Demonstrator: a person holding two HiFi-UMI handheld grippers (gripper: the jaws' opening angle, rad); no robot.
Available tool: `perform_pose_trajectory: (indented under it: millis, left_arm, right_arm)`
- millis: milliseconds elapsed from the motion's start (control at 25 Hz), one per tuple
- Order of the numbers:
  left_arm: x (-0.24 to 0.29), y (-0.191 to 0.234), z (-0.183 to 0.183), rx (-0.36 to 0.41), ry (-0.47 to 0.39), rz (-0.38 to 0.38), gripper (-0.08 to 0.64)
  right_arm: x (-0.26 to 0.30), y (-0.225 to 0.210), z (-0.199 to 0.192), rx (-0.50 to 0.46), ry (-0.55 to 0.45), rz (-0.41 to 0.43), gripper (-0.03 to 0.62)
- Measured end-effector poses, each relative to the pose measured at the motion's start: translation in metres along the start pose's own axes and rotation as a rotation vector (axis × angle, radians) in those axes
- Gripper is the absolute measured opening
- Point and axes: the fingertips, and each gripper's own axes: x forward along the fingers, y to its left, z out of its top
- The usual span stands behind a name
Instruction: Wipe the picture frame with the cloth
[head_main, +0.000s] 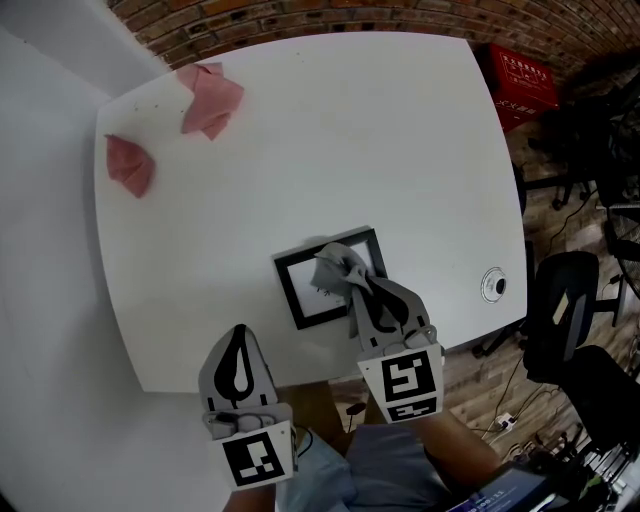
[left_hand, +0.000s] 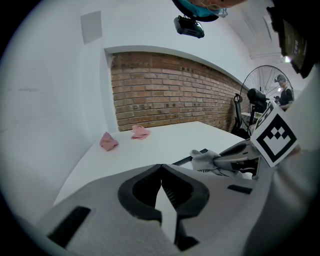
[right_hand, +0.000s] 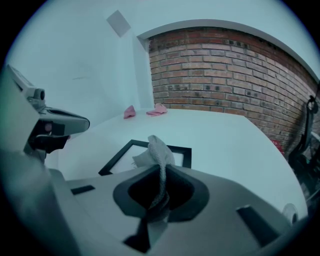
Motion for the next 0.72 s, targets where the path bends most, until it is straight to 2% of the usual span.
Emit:
perform_pose_trajectory:
  millis: [560,720]
  left_arm:
    - [0.005,-0.019,0.018,0.032,-0.042,-0.009,0.009]
    - [-0.002,-0.026,0.028,0.008,-0.06,0.0,0.009]
  right_arm:
    - [-0.016,-0.025,0.0,0.008,-0.008,-0.031,0.037]
    - [-0.03,-0.037,0.007,0.001,-0.026,-0.049,0.037]
